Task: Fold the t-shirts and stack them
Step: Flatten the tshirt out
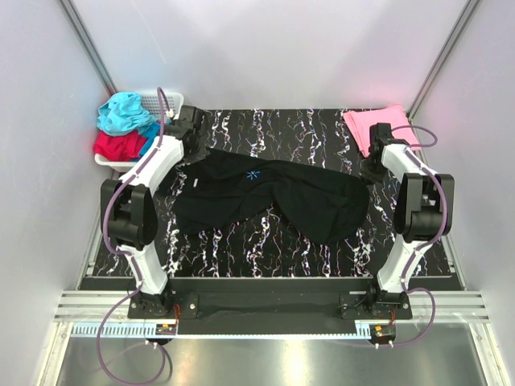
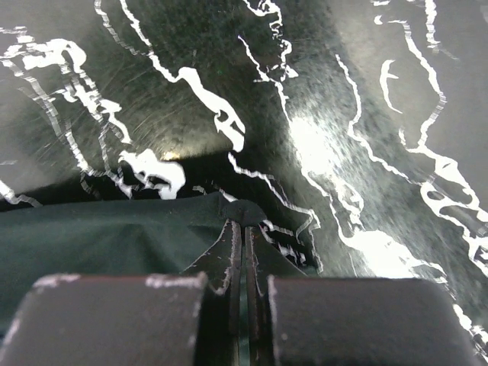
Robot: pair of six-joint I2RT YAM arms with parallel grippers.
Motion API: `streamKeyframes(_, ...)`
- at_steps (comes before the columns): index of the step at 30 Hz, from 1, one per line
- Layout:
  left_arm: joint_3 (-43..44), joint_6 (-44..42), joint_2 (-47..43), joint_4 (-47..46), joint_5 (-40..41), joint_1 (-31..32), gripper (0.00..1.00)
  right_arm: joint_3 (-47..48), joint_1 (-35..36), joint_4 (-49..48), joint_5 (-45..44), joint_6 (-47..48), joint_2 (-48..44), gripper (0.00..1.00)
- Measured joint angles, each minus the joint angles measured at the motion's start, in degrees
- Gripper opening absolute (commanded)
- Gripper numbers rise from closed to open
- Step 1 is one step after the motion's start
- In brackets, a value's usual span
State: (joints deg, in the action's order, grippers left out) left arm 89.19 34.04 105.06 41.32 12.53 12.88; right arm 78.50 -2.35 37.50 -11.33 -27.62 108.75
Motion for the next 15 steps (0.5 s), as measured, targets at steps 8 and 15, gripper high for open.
streamKeyframes(8,6.9,-2.9,-0.4,2.7,1.0,0.0,0.00,3.2,0.6,3.8,-1.5,0.2,-9.8,0.00)
streamKeyframes(15,24.0,-6.5,-1.3,6.8,3.6,-0.3,0.00,15.6,1.1,7.9,-1.4,2.7,-16.0,0.00)
